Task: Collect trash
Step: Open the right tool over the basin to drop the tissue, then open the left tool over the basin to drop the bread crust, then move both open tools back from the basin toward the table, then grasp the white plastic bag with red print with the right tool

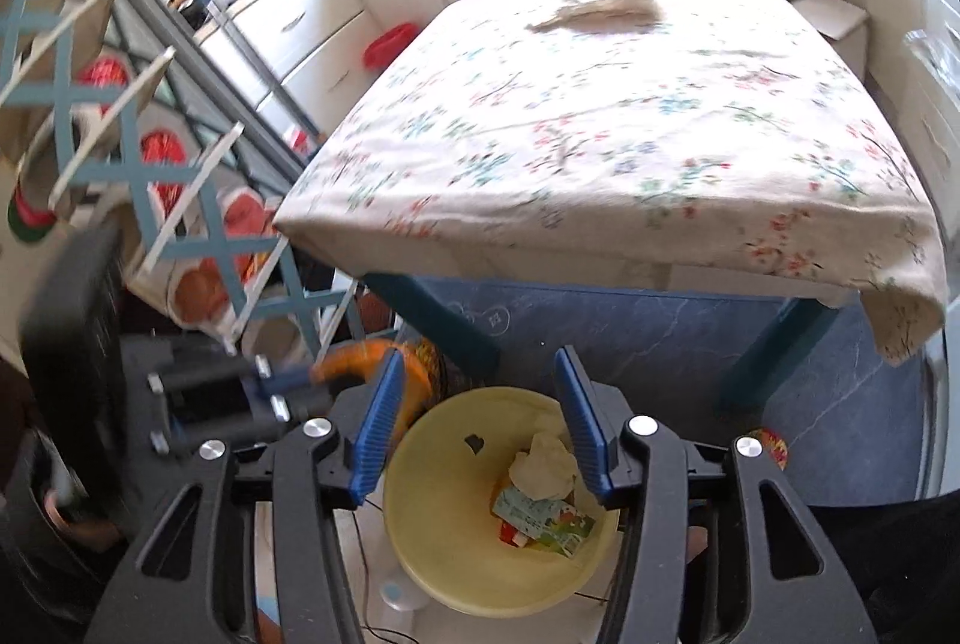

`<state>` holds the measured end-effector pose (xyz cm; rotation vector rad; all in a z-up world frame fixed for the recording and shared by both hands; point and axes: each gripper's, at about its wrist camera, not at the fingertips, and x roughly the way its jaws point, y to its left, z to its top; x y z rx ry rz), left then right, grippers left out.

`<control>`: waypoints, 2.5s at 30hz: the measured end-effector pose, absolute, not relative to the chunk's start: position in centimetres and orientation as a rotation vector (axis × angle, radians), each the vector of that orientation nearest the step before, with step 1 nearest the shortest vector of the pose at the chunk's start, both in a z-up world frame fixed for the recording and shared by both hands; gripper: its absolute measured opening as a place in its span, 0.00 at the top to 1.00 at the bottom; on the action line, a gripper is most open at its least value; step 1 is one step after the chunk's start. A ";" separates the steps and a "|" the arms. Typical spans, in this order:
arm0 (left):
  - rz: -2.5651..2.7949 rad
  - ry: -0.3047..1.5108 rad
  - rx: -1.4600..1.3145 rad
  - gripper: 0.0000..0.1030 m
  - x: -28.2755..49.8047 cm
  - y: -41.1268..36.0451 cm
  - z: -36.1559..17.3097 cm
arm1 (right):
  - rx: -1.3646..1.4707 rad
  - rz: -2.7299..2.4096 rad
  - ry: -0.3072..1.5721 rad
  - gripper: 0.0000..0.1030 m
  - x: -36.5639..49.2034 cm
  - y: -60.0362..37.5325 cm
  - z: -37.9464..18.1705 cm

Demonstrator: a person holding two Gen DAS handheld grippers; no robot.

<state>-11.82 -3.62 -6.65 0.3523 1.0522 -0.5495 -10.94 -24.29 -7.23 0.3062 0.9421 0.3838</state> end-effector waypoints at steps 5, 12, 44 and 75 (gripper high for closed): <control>-0.631 1.153 0.450 0.92 -13.2 -5.4 -8.9 | 0.336 0.359 0.924 0.46 -10.8 -24.9 -6.9; -0.603 1.145 0.436 0.64 -13.1 -5.2 -8.7 | 0.336 0.357 0.920 0.42 -10.8 -24.9 -6.8; -0.094 0.819 -0.107 0.17 -7.4 4.4 -1.3 | 0.206 0.249 0.768 0.21 -0.7 -25.6 -1.7; -0.258 0.932 -0.061 0.17 -2.9 0.3 -2.6 | 0.101 0.162 0.848 0.09 23.9 -25.5 -6.3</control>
